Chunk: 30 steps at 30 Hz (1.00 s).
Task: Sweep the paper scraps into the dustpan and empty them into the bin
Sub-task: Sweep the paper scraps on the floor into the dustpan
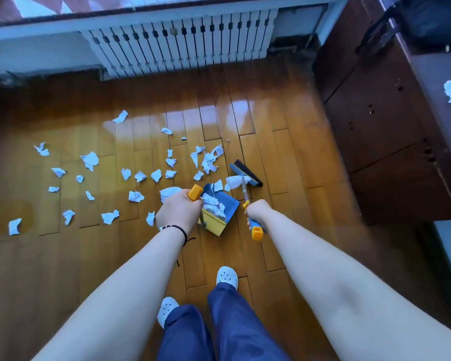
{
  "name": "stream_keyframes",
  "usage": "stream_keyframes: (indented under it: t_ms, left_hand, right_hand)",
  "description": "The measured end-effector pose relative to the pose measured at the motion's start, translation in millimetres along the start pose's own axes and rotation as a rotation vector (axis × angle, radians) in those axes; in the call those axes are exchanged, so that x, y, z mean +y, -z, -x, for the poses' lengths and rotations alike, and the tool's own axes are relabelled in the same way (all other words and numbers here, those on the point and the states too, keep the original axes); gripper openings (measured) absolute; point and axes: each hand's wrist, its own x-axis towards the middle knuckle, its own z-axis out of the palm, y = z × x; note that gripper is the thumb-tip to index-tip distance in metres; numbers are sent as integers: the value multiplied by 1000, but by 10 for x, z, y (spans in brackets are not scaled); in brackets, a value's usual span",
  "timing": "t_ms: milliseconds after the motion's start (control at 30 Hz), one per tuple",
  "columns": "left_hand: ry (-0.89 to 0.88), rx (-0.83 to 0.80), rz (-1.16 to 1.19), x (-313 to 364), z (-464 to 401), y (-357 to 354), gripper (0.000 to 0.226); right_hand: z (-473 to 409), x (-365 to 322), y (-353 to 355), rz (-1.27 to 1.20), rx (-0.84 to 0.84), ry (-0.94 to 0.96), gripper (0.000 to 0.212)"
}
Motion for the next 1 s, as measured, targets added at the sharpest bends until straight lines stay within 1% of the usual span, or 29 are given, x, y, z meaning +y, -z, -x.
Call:
stream_keyframes:
  t_ms: [33, 133, 167, 200, 267, 333, 467, 567, 667, 833, 1000]
  left_hand:
    - [-3, -2, 4, 8, 3, 2, 18]
    - [-10, -3, 10, 9, 36, 6, 19]
    - [-10, -4, 16, -1, 59, 11, 20]
    - [-10, -6, 17, -15, 77, 11, 21]
    - [-15, -5, 17, -49, 109, 9, 22]
    - [-21, -5, 24, -116, 155, 24, 23]
    - [-29, -22, 48, -286, 267, 66, 24]
    - [-28, -37, 69, -489, 383, 105, 24]
    - [-15, -40, 109, -699, 482, 146, 26]
    - [20, -19, 206, -937, 596, 216, 31]
    - [36, -21, 272, -1089, 605, 294, 29]
  right_hand:
    - [47, 38, -50, 31, -29, 3, 9]
    - [230, 193, -193, 169, -122, 59, 18]
    - [320, 238, -211, 175, -153, 55, 13]
    - [346, 302, -237, 164, -186, 44, 4]
    - [441, 422, -240, 105, -209, -17, 12]
    - [557, 511, -220, 57, -198, -17, 5]
    - [751, 633, -155, 20, -145, 13, 12]
    - [942, 742, -192, 19, -128, 49, 8]
    - [1094, 803, -280, 22, -90, 86, 18]
    - [1326, 844, -439, 9, -67, 136, 19]
    - [1407, 776, -608, -16, -54, 153, 23]
